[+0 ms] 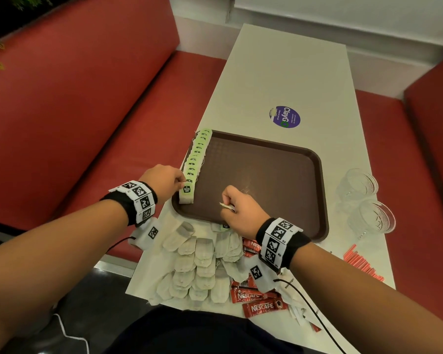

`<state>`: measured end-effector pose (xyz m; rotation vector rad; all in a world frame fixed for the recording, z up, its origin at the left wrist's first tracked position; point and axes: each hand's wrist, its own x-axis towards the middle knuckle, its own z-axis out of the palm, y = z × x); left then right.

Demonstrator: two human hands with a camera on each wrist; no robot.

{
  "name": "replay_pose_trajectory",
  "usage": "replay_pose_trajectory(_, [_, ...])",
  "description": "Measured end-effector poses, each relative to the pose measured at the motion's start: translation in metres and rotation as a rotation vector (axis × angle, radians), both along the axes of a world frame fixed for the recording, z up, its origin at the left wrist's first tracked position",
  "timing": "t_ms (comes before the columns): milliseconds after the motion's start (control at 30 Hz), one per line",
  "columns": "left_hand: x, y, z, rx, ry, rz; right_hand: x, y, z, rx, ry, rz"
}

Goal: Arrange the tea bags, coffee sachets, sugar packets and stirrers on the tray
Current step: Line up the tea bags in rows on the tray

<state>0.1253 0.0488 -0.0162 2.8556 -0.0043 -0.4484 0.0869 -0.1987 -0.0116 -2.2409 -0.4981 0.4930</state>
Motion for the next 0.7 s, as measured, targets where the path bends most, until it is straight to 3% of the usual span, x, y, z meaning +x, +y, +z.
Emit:
replay_pose_trajectory(200, [0.014, -0.002, -0.005, 0.048, -0.009, 0.037, -0.003, 0.002, -0.001, 0.002, 0.012, 0.018])
replay_pose_trajectory(300, [0.012, -0.008, -0.007, 0.046, -0.046, -0.026, -0.002, 0.002, -0.001, 0.0, 0.013, 0.008])
replay_pose_trajectory(467, [0.005, -0.011, -0.012, 0.123, 0.031, -0.159, 0.002, 0.003, -0.004, 0.002, 0.025, -0.021])
replay_pose_trajectory(700, [0.003, -0.011, -0.001, -0.003, -0.058, -0.232, 0.003, 0.007, -0.005, -0.009, -0.008, -0.033])
